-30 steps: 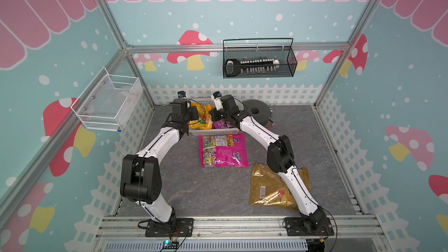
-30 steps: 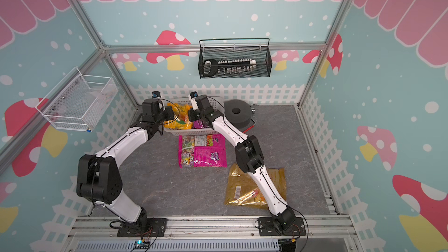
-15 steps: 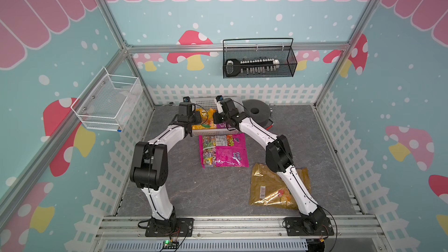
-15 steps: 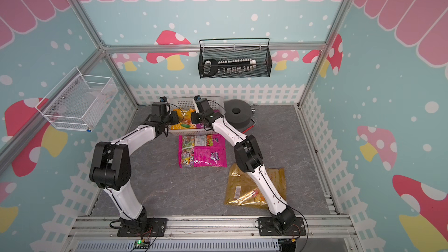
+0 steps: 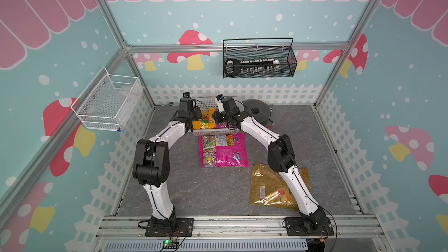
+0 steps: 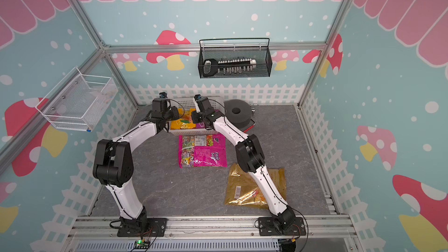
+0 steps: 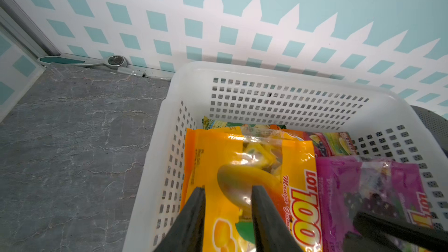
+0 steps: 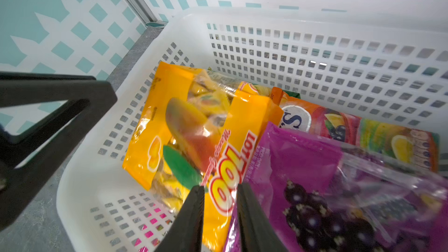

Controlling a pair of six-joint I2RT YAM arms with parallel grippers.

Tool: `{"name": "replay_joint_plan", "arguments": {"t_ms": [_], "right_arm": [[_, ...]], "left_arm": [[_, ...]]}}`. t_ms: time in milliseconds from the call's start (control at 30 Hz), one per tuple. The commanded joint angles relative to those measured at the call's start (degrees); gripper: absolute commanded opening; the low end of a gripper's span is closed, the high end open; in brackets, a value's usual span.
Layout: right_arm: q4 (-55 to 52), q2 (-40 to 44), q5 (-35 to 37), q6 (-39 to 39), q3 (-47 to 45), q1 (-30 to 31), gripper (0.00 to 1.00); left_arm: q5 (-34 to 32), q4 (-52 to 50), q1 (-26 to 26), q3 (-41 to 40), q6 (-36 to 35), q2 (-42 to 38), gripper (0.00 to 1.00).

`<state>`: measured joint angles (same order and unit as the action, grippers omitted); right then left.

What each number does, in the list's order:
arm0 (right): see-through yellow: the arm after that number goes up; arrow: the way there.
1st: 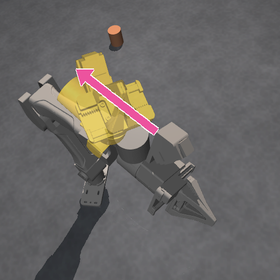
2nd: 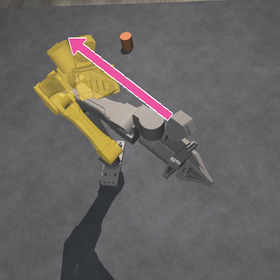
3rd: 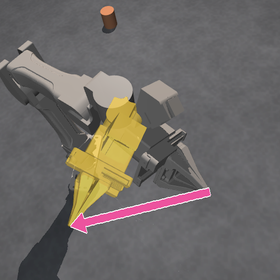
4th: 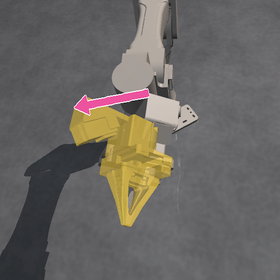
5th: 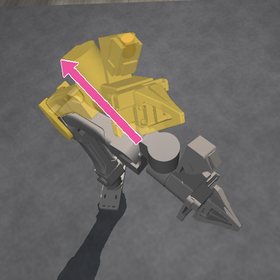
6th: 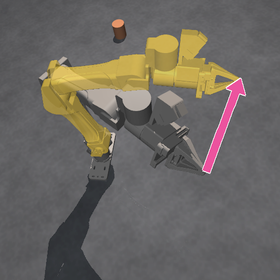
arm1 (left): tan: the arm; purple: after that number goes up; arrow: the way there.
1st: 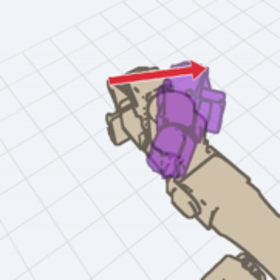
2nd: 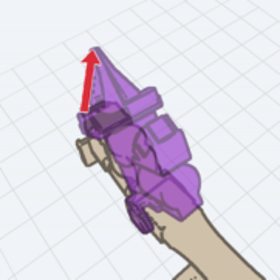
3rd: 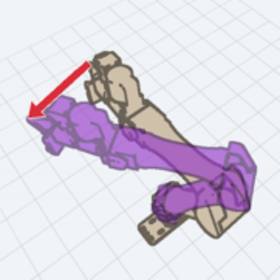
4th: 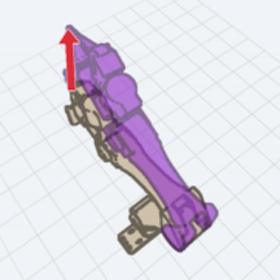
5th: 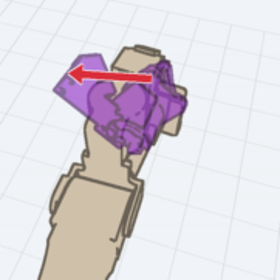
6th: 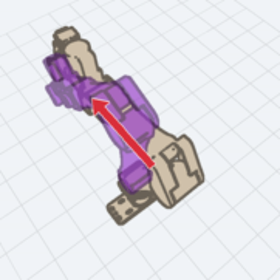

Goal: Put the candies in the basket
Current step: Place the candy in the basket.

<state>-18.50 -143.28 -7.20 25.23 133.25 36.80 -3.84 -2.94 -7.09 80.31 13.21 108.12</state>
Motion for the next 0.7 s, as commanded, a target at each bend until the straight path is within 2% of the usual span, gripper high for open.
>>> {"name": "replay_joint_plan", "arguments": {"t_ms": [0, 200, 467, 667], "right_arm": [[-0.35, 6.74, -0.43, -1.91, -2.65, -0.13, 0.33], [-0.81, 14.48, -2.65, -2.62, -9.56, -0.5, 0.37], [-0.36, 27.56, 3.18, -4.84, -27.06, -1.32, 0.4], [7.01, 36.76, 4.95, -1.77, -43.46, -1.96, 0.4]], "left_arm": [[3.2, -0.6, 0.11, 2.44, -1.1, -2.03, 0.37], [6.49, -0.58, -1.0, 6.44, -3.27, 2.03, 0.37], [6.73, -0.71, -2.58, 13.43, -5.42, 10.06, 0.38], [2.78, -4.23, -2.33, 25.8, -7.22, 19.13, 0.39]]}}
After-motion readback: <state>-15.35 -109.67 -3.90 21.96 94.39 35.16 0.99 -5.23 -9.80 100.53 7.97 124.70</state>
